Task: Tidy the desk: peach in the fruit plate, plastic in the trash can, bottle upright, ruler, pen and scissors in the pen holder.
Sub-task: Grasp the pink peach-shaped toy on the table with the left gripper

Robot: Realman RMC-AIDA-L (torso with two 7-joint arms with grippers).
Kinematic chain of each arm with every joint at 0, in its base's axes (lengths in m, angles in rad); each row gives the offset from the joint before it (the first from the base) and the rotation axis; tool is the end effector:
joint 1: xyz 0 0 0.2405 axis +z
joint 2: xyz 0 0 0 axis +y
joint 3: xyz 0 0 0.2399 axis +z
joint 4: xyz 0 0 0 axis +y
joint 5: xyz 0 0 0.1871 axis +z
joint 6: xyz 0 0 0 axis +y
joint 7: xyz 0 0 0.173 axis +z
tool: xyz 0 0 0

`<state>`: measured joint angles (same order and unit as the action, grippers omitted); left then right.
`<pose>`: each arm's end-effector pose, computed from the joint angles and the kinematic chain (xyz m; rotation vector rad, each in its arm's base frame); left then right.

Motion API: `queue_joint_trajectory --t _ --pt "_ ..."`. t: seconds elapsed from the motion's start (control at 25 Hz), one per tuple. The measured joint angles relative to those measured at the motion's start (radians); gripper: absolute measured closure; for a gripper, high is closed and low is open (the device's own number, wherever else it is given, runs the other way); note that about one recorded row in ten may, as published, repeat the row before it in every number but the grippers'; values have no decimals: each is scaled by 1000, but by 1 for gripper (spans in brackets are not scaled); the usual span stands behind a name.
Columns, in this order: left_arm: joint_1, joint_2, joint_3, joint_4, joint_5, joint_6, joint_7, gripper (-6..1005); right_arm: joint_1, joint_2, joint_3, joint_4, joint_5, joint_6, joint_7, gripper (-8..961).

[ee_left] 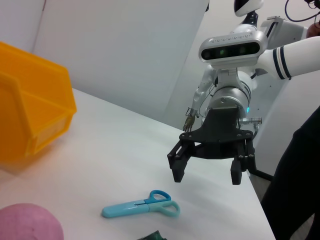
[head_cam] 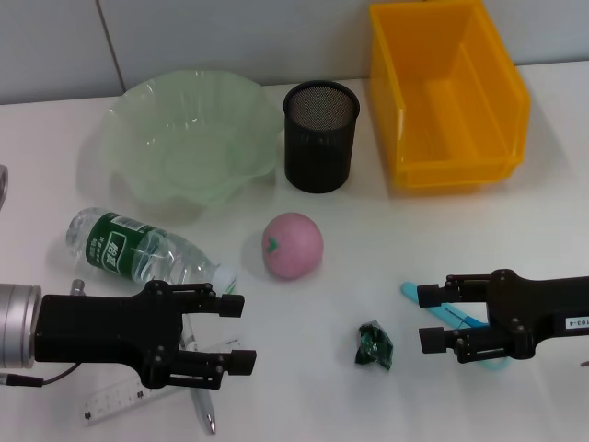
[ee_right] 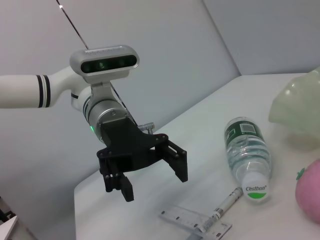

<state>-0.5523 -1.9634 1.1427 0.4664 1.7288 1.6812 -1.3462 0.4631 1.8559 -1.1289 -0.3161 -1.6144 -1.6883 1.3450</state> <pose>-0.2114 0.2680 -0.0364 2.9074 0.5558 0.7094 0.2590 0.2566 -0.0028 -2.8886 0.8928 0.8135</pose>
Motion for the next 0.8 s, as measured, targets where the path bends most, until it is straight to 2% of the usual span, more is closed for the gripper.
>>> queue_joint_trajectory --t 0.8 --pt "3 -5 2 0 -1 4 8 223 -2 3 0 2 -2 -8 1 179"
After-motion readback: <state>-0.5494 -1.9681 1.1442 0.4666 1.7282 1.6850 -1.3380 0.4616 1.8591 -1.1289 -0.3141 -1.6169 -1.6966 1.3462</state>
